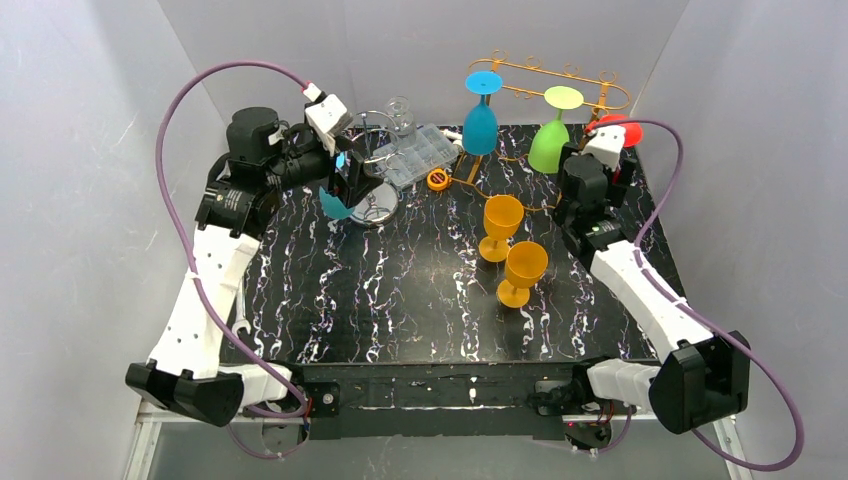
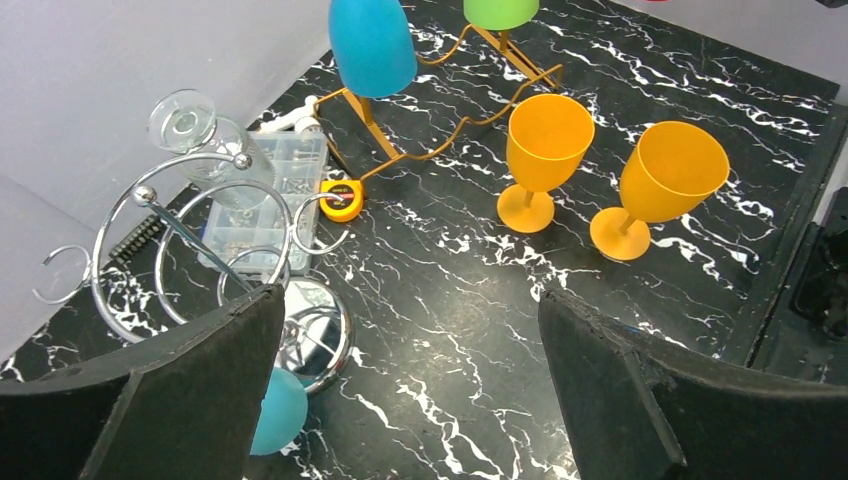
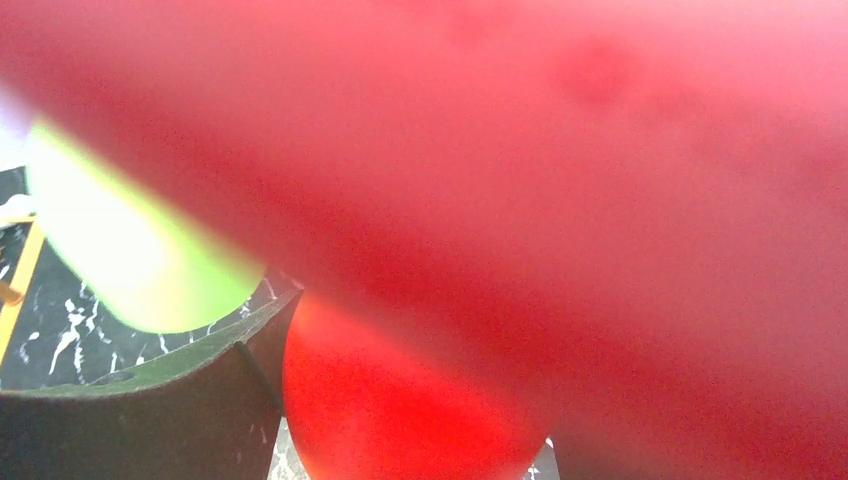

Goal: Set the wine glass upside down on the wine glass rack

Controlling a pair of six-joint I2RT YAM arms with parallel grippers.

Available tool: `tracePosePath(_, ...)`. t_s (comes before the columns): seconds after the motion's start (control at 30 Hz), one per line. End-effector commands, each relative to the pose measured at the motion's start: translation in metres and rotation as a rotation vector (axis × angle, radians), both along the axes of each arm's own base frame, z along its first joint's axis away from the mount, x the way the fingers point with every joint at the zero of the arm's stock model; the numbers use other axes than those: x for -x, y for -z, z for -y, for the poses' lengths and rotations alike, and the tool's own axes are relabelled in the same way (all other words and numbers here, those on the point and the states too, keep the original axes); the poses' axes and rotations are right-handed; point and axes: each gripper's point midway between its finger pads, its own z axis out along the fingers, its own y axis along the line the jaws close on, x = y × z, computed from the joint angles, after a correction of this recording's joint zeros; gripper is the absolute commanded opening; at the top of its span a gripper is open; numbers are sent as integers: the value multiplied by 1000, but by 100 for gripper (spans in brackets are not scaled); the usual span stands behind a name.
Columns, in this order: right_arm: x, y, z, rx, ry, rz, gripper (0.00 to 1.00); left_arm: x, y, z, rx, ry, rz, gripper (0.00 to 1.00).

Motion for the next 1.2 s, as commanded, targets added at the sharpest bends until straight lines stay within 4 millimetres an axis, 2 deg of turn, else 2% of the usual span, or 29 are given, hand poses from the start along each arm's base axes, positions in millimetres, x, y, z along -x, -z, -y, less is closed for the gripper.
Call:
tracePosePath(0.0,-10,-26,16,-102,44,131,36,10,-9,5,27,45,-34,98)
tracePosePath(0.17,-25,-26,13,-147,-69,125,36,10,-6,8,26,53,-46,98)
tracePosePath(0.33,-47,-21,-15,-167,-302,61,35,10,-1,10,20,71,-54,98)
tracePosePath(0.47,-48,-13,-33,-203,-517,69,42,-1,2,10,16,50,-55,98)
tracePosePath(0.6,-48,-3,-34,-184,-621,41,42,-19,10,8,-3,4,-73,98)
tracePosePath(0.67,-50,-10,-38,-186,-694,41,42,-25,17,10,-14,10,-93,98)
tracePosePath(0.7,-52,-12,-31,-199,-705,39,41,-27,20,11,-19,18,-100,98)
tracePosePath(0.8,-52,-20,-32,-218,-783,64,33,-31,23,14,-33,44,-89,98)
tracePosePath(0.97,-49,-12,-27,-161,-828,55,31,-40,25,12,-40,44,-72,98)
tracePosePath(1.17,-61,-13,-28,-70,-888,-29,31,-52,30,17,-40,60,-96,98)
